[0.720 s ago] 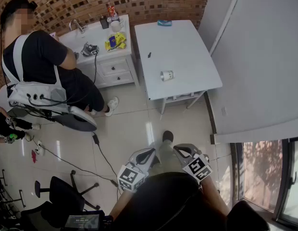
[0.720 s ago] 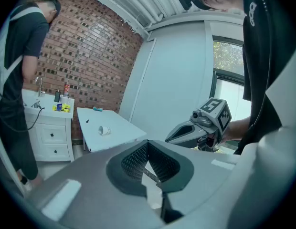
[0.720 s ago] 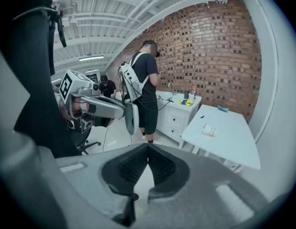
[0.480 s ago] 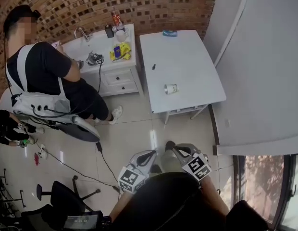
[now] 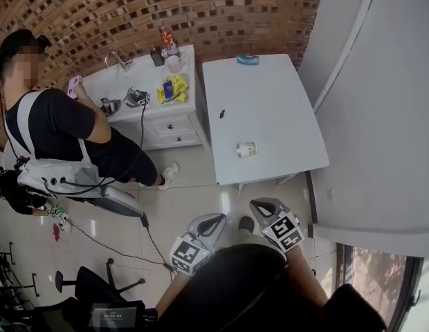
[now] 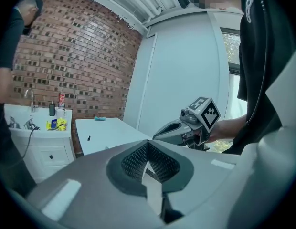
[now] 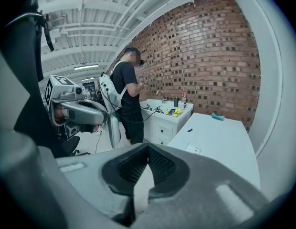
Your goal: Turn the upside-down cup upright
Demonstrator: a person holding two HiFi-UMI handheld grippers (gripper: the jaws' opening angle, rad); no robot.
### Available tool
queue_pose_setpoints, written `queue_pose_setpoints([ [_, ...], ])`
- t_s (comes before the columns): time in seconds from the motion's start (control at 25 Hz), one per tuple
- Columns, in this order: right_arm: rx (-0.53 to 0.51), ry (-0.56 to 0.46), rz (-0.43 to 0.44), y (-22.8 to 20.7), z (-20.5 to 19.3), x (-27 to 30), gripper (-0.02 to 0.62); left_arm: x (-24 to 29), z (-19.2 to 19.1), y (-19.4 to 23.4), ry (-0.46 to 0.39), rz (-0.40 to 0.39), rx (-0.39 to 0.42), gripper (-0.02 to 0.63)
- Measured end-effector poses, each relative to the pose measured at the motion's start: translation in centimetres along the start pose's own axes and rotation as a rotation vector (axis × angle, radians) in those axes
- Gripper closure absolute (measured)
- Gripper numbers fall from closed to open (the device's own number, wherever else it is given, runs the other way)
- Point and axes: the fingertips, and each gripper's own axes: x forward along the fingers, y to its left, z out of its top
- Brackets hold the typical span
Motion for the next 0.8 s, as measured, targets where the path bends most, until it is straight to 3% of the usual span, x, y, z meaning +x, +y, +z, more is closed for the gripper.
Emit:
queue_pose_setpoints([
  [0.4,0.052,0.003,0.042,-6.2,-0.3,1.9,0.603,4.7,2.2,1.9,0.019,0.04,0.008,0.591],
  [0.8,0.066,0.038,0.046,-7.5,-0.1,5.5,0.603,4.9,1.7,5.0,0.047,0.031,-0.02,0.591],
])
